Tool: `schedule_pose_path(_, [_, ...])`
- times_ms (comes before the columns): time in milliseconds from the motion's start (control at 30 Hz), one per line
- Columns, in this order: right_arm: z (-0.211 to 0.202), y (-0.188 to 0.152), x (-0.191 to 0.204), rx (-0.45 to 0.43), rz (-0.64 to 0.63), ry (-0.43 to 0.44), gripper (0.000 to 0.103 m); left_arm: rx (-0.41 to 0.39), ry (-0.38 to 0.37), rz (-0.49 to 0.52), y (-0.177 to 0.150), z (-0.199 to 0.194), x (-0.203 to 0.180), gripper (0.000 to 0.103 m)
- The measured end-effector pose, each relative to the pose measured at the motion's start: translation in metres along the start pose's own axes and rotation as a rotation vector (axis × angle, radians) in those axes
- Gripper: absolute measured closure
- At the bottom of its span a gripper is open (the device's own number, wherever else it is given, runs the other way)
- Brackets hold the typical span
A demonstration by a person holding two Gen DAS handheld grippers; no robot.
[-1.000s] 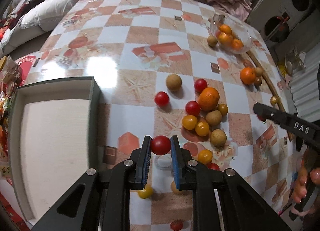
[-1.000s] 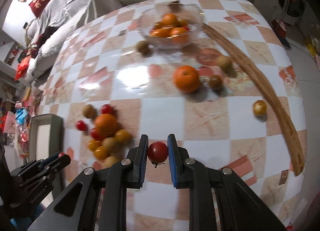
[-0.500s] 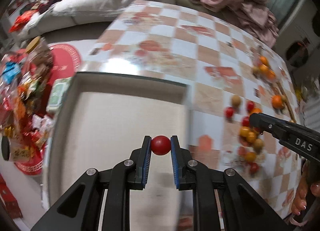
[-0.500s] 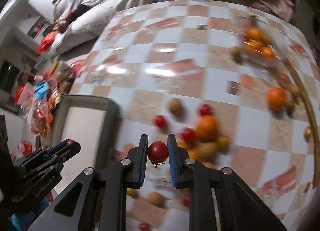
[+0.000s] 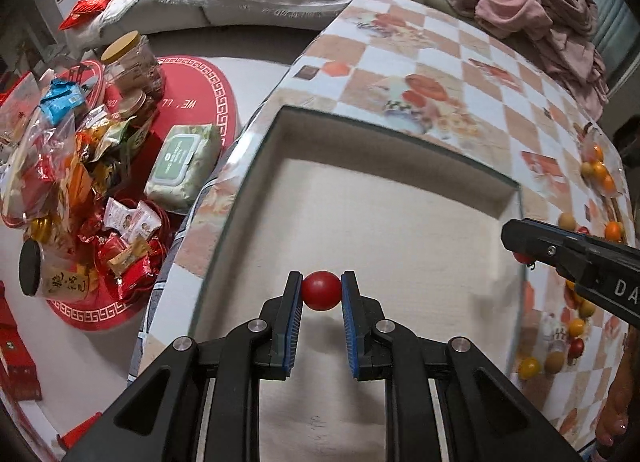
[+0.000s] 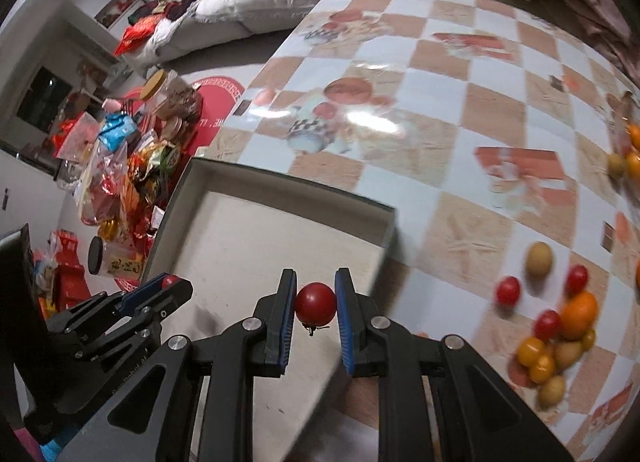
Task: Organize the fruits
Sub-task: 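Carry both red tomatoes over the white tray and open both tools, then move both open tools back over the fruit pile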
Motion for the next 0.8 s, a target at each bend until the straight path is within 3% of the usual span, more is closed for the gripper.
schedule_pose_path(500, [0.050, 0.003, 0.015, 0.080, -0.060, -0.077, 0.081, 0.040, 0.027, 0.050, -0.008, 0.021, 0.002, 0.081])
schedule_pose_path(533, [0.050, 0.003, 0.015, 0.078, -0.060, -0.078, 0.081, 0.043, 0.031, 0.057, -0.009, 0.022, 0.001, 0.078])
schedule_pose_path(600, [0.050, 0.003, 0.014, 0.082, -0.064, -0.078, 0.081, 0.038, 0.039, 0.061, -0.011, 0.022, 0.001, 0.034])
schedule_pose_path(700, [0.050, 0.004, 0.012, 0.087, -0.057, -0.061, 0.079, -0.004, 0.045, 0.064, -0.011, 0.014, 0.000, 0.032])
schedule_pose_path(800, [0.047, 0.005, 0.009, 0.077, -0.046, -0.067, 0.059, 0.018, 0.053, 0.075, -0.010, 0.016, -0.002, 0.032])
Point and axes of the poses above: each gripper's, at about its wrist camera, not at the fingertips, and z roughly the way its jaws point, x to its left, y to its top, the point moved 2 cm from there along z, roughly the way its jaws point, and after that the axes turned 3 degrees about -z, right-handed, at the moved point
